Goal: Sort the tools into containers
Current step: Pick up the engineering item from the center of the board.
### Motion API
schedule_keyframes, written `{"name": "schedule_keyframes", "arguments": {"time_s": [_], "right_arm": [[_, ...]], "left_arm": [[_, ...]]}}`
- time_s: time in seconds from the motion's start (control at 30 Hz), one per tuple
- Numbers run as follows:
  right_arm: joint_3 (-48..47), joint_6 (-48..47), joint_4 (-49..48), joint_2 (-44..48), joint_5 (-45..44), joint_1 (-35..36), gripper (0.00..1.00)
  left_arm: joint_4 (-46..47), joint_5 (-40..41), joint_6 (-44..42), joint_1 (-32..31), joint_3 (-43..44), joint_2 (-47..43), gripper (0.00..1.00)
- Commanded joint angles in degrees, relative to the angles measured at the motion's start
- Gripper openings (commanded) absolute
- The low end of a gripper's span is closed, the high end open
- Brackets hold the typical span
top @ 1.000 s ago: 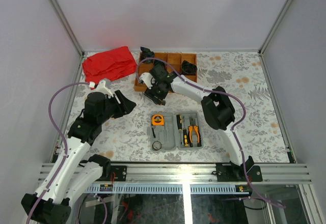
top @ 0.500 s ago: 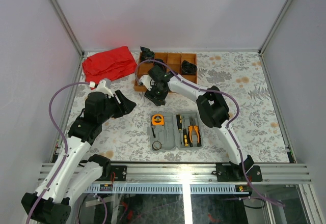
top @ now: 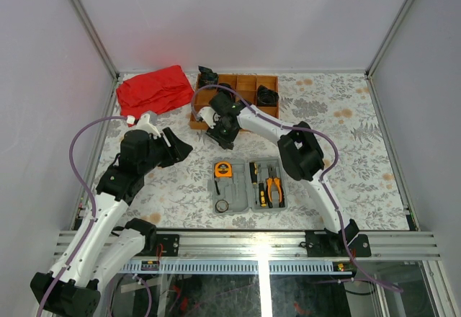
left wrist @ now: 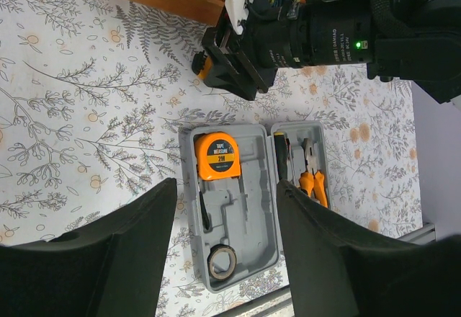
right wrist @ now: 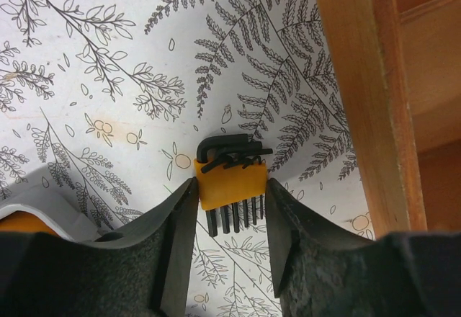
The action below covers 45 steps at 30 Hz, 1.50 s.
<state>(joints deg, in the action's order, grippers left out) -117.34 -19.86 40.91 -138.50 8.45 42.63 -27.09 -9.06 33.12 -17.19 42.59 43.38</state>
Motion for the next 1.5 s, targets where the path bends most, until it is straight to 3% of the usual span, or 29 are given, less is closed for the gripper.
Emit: {"name": "schedule_keyframes", "arguments": {"time_s": [0.0,0.23,0.67,1.07,1.47], "right_arm": [[3.41,1.11,-1.60,0.99,-2.65,-0.41,0.41],[7.17,-0.42,-4.47,6.66,-0.01,-0.38,0.30],[17.01,-1.39,-9.59,18.43,1.48,-0.36,0.30],[45.55,11.83,-32.53,40.76,7.94,1.11,0.29],[56.10,18.92,-41.70,49.29,8.57,7.16,0.29]], "left_arm": [[0.29,-0.33,0.09,0.41,-0.54,-0.13,0.56],[0.44,-0.31,-0.08,0.40,-0.80,-0.05,0.57],[1.95,-4.56,1.11,0.41,-1.04,1.87,0.57],[10.68,-13.92,7.92,0.21,-4.31,6.31,0.57],[20.24,-12.56,13.17,-9.05,-7.41,12.92,0.54]]}}
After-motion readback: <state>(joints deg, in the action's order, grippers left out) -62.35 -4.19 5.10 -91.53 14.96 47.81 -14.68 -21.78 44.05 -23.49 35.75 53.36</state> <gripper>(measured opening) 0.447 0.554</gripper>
